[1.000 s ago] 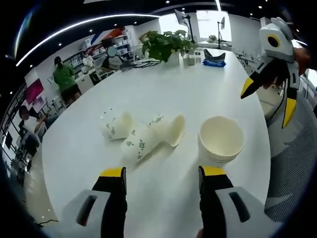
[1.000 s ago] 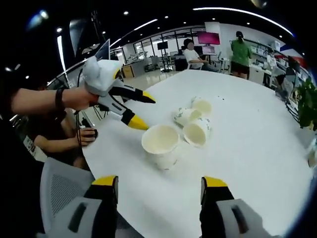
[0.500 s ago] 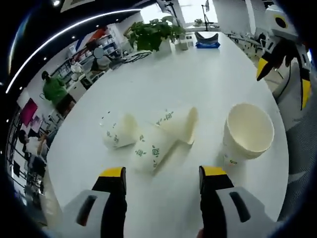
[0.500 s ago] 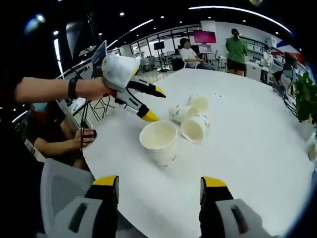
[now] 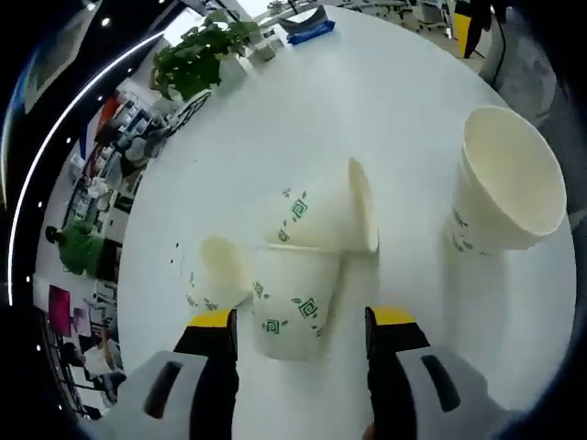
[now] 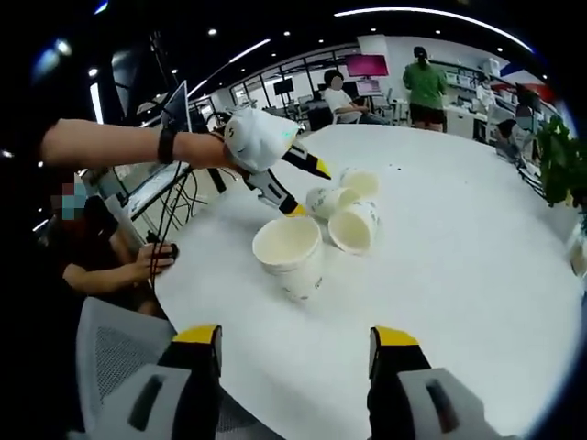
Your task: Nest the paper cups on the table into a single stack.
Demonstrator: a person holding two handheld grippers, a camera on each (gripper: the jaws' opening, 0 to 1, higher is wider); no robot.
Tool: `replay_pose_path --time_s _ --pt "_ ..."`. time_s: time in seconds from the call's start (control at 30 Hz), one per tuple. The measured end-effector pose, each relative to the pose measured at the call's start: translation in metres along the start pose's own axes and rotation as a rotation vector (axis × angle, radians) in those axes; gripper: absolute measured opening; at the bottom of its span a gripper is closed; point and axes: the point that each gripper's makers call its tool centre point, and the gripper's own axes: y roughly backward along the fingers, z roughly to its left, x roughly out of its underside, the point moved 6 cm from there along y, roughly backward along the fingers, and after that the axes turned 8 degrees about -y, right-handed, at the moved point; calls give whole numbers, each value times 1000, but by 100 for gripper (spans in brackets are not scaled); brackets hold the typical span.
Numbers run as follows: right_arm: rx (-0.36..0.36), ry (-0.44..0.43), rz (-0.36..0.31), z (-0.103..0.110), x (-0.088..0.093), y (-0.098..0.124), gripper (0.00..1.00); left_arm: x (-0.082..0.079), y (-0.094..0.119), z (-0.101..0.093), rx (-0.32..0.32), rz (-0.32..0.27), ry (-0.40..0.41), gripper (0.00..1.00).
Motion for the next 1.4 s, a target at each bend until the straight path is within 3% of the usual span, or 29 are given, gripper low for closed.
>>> replay_pose_path --time_s 0.1,0.17,0.23,0.47,0.83,1.07,1.4 --pt "3 -14 1 -1 2 2 64 -1 -2 -1 19 12 -22 51" --pt "4 -19 2 -1 3 1 63 2 -14 -1 28 17 -35 47" --pt "4 -21 4 -1 4 2 63 5 -18 -1 36 19 -24 39" --pt "7 -29 2 -2 5 2 62 13 -21 -4 31 23 20 37" --pt "-2 -13 -7 -4 -3 -1 60 32 7 -21 -19 13 143 36" --pt "-14 -1 -21 -2 -16 4 60 44 37 -38 -68 5 204 36" --pt "-43 39 -16 2 -27 1 59 51 62 -40 -119 7 256 36"
